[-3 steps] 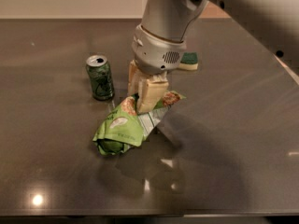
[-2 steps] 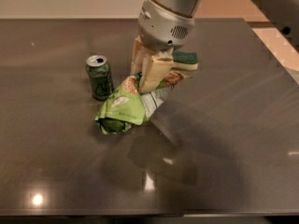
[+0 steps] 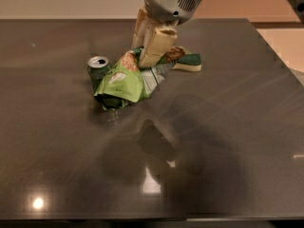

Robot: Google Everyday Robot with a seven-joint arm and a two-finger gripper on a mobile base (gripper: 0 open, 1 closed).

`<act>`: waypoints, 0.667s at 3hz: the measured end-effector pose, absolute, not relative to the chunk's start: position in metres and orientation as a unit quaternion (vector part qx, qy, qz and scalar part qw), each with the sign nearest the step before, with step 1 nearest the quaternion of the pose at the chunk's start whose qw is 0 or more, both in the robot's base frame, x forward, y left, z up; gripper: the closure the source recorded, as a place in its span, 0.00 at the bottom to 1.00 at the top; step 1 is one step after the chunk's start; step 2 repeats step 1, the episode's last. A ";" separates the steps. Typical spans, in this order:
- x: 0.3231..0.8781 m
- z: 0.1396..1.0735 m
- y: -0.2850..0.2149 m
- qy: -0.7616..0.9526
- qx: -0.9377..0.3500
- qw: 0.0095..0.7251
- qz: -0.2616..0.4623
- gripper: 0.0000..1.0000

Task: Pick green rice chip bag

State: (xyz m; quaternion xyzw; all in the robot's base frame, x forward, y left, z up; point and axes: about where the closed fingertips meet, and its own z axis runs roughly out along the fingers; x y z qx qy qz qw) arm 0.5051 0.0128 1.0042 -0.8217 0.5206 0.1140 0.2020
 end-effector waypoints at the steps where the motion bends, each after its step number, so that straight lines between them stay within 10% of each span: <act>1: 0.511 1.007 0.019 0.520 -0.819 0.216 0.110 1.00; 2: 0.511 1.007 0.019 0.520 -0.819 0.216 0.110 1.00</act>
Offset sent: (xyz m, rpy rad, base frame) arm 0.0000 0.0000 0.0000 0.0000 0.0000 0.0000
